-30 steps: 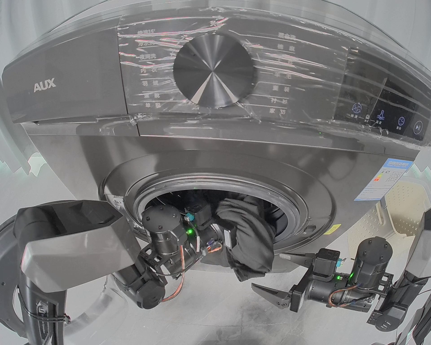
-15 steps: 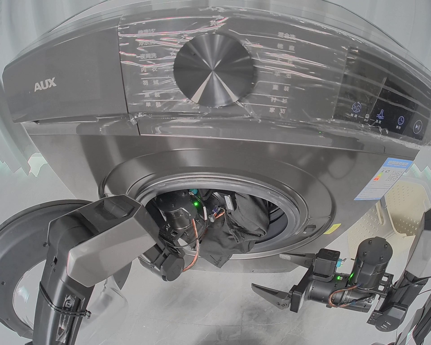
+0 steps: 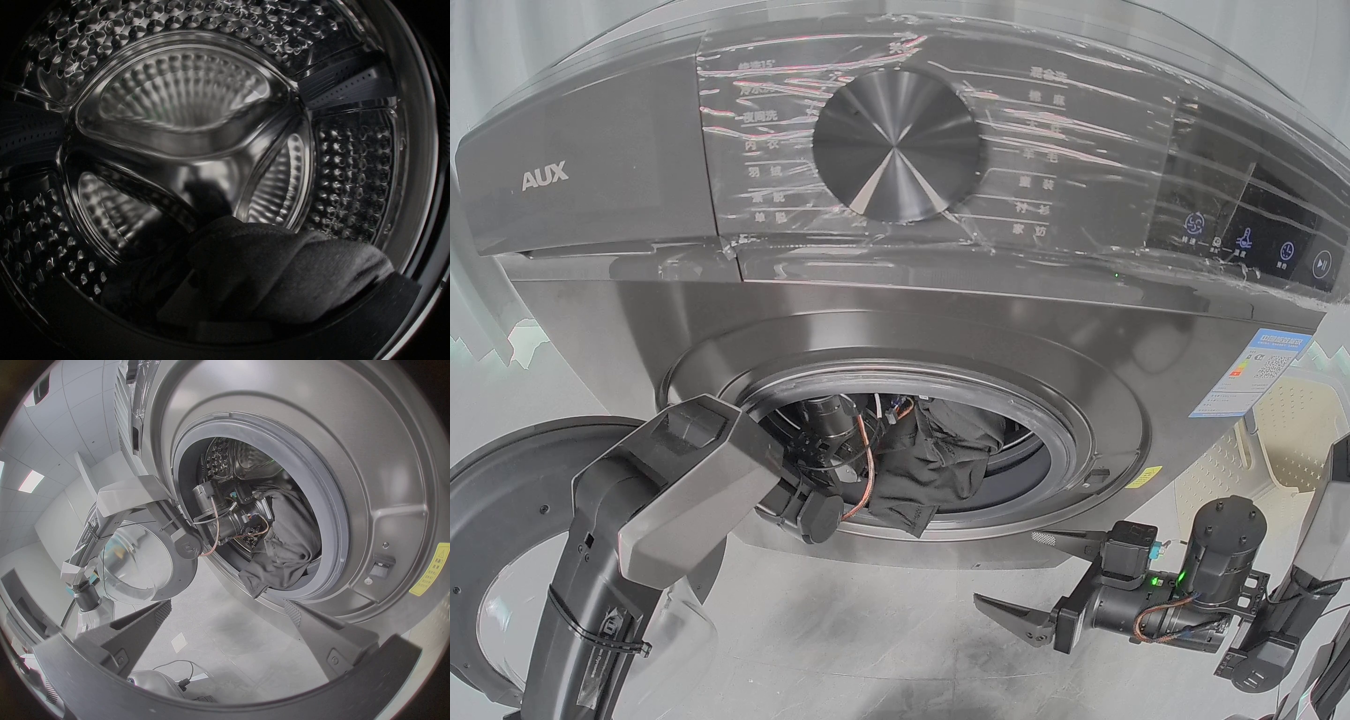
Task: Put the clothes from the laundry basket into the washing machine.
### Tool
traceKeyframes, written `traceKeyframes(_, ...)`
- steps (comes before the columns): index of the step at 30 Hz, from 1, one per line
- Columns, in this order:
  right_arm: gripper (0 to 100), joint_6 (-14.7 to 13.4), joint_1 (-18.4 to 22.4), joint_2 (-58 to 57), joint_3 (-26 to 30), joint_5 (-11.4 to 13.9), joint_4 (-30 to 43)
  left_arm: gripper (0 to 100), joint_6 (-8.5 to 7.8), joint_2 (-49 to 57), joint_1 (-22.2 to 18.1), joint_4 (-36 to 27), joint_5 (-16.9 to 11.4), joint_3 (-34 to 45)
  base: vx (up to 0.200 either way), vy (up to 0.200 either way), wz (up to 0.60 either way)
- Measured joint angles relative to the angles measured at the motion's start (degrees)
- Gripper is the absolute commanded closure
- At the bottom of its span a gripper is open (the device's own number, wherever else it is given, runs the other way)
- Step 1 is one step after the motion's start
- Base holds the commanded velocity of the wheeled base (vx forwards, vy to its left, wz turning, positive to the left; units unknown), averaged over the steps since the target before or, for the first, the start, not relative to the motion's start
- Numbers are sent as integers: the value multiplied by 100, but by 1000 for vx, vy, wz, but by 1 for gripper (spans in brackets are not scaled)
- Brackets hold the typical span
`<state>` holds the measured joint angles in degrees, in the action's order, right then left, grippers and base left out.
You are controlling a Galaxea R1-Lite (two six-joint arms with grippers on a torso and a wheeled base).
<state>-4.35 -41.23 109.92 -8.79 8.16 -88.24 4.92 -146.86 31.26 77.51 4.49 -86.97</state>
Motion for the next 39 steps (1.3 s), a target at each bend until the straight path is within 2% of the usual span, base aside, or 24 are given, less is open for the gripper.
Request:
traceKeyframes(8,0,-5,-9,33,2,0,2,100,22,-105,-118,-922,207,-656,0,0,0)
traceKeyframes(22,0,-2,-13,85,11,-1,0,100,57,-706,-149,-1264,627,-2246,0,0,0)
traceKeyframes(23,0,-2,-13,88,11,0,2,0,62,-735,-146,-1275,631,-2295,0,0,0)
traceKeyframes(28,0,-5,-6,94,11,-1,2,0,158,-783,-113,-1275,649,-2295,0,0,0)
traceKeyframes(32,0,-5,-6,94,11,0,2,0,202,-683,-83,-1317,624,-2000,0,0,0)
traceKeyframes(39,0,-5,-6,99,11,-1,2,0,243,-39,0,-1625,354,-558,0,0,0)
